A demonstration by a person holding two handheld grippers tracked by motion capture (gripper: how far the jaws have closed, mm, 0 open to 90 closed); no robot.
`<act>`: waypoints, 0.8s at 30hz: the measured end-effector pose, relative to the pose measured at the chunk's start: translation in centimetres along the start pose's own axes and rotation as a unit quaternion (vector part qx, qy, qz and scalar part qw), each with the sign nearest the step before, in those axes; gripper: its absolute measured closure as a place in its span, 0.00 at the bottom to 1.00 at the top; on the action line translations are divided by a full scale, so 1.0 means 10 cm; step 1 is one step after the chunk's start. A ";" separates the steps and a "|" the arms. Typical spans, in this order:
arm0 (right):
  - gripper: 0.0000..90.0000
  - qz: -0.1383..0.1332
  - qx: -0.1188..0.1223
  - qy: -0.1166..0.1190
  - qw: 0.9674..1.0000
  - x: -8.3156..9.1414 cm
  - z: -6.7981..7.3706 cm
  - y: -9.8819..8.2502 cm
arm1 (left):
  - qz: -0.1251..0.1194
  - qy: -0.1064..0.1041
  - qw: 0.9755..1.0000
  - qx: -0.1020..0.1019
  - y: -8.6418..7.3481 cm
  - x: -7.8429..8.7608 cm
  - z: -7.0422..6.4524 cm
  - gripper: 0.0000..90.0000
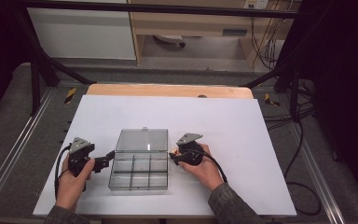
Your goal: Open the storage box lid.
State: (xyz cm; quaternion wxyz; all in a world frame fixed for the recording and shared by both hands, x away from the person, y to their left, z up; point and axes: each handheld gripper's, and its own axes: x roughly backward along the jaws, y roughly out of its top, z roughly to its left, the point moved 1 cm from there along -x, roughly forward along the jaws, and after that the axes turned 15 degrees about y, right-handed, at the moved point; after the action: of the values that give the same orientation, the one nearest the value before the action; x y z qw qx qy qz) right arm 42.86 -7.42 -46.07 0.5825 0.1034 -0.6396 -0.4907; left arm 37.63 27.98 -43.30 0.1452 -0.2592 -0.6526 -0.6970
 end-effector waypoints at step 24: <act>0.53 -0.027 0.007 0.001 1.000 0.17 0.06 0.09 | -0.001 0.001 1.000 0.000 0.00 0.00 0.01 0.10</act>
State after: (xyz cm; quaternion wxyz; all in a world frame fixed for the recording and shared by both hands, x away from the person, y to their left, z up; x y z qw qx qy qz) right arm 42.27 -7.84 -44.19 0.5687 0.1256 -0.6394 -0.5019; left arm 37.62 28.06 -43.26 0.1453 -0.2582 -0.6527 -0.6973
